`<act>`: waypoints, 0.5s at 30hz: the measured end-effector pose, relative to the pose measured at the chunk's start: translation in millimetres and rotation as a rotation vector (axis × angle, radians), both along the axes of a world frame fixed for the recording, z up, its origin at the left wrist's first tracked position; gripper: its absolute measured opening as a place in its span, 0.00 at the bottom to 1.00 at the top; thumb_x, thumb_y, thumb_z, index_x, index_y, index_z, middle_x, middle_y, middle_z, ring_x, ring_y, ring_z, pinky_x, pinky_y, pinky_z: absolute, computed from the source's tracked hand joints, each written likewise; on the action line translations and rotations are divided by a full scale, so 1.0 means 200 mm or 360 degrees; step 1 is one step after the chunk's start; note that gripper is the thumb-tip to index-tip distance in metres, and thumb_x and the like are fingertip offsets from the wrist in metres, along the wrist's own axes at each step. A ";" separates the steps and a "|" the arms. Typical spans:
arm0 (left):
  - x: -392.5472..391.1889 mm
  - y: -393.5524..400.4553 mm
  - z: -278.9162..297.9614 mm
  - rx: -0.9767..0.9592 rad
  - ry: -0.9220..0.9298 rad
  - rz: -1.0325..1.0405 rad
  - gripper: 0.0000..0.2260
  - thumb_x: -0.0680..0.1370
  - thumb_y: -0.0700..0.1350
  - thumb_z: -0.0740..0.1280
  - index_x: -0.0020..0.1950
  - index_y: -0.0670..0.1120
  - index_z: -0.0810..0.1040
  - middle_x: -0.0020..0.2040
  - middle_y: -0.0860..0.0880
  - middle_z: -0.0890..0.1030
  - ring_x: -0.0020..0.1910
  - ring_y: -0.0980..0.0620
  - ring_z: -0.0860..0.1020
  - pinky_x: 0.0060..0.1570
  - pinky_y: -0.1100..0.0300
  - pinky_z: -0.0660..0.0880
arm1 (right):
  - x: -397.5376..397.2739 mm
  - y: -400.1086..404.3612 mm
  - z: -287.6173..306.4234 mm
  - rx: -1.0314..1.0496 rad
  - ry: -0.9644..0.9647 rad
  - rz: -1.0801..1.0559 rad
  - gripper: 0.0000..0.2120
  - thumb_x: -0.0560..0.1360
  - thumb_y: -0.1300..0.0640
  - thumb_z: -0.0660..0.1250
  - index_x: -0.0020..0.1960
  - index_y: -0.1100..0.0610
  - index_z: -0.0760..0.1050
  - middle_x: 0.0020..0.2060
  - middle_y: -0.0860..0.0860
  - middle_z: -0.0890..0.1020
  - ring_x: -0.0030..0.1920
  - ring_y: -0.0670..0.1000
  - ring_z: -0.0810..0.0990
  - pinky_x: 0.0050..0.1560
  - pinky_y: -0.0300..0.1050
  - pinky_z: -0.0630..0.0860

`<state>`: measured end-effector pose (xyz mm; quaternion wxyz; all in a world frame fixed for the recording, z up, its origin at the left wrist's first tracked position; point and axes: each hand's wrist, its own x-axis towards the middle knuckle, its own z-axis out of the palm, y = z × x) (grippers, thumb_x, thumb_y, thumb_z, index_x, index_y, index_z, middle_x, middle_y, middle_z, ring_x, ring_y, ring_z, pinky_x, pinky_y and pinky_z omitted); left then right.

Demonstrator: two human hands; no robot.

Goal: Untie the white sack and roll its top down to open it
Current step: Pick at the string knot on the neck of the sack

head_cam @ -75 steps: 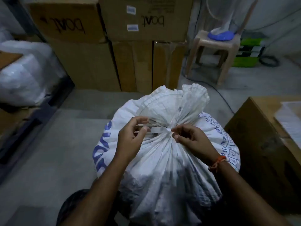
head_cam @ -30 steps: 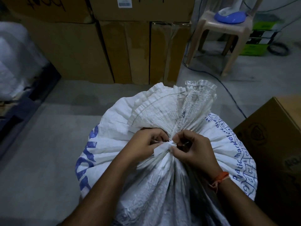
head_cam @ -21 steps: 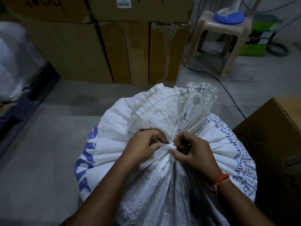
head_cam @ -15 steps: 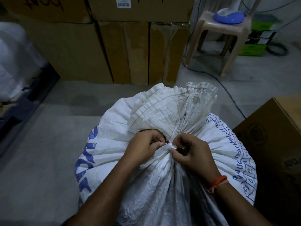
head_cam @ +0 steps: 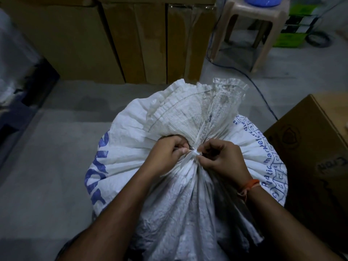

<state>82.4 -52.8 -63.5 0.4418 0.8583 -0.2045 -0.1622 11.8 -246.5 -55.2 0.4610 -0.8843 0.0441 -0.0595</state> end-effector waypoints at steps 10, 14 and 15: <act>0.00 -0.01 -0.02 0.0007 -0.0030 0.0015 0.08 0.79 0.38 0.71 0.45 0.51 0.80 0.35 0.58 0.79 0.34 0.69 0.76 0.38 0.72 0.68 | 0.00 0.00 -0.02 0.0084 -0.0020 0.0043 0.07 0.65 0.52 0.78 0.41 0.52 0.84 0.35 0.46 0.86 0.35 0.38 0.81 0.38 0.33 0.75; -0.01 -0.01 -0.02 -0.0020 -0.0010 0.0045 0.06 0.79 0.38 0.71 0.47 0.49 0.82 0.37 0.57 0.80 0.34 0.68 0.75 0.40 0.68 0.70 | 0.00 0.00 -0.04 0.0098 -0.0039 0.0028 0.09 0.65 0.48 0.76 0.41 0.51 0.84 0.35 0.48 0.86 0.36 0.46 0.84 0.39 0.38 0.77; -0.01 -0.01 -0.03 -0.0020 -0.0004 0.0050 0.05 0.79 0.38 0.71 0.47 0.48 0.83 0.37 0.57 0.80 0.34 0.67 0.75 0.40 0.66 0.70 | 0.00 0.00 -0.04 0.0095 -0.0048 0.0024 0.08 0.65 0.49 0.77 0.41 0.52 0.84 0.35 0.48 0.86 0.36 0.47 0.84 0.39 0.40 0.78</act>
